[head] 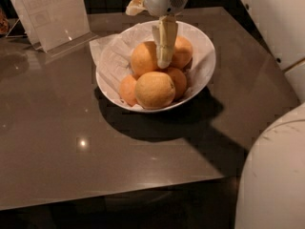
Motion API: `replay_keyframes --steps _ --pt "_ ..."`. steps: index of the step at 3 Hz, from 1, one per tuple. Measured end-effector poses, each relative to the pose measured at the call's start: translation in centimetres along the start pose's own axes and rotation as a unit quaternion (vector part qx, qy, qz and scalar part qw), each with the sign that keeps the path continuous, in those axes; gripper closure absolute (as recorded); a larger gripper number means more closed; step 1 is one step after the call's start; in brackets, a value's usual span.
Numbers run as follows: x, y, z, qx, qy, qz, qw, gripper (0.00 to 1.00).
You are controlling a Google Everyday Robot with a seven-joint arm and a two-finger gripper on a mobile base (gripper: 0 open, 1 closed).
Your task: Pick orange from white bowl
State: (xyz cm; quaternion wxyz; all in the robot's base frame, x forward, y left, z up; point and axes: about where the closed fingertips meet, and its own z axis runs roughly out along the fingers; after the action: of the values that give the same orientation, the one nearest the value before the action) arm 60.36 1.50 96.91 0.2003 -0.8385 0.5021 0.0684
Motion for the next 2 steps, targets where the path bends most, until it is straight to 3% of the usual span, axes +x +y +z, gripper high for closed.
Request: replay_keyframes --steps 1,2 --pt "-0.51 1.14 1.71 -0.037 -0.024 -0.001 0.999 0.0" --pt "-0.5 1.13 1.71 -0.037 -0.024 0.0 0.999 0.0"
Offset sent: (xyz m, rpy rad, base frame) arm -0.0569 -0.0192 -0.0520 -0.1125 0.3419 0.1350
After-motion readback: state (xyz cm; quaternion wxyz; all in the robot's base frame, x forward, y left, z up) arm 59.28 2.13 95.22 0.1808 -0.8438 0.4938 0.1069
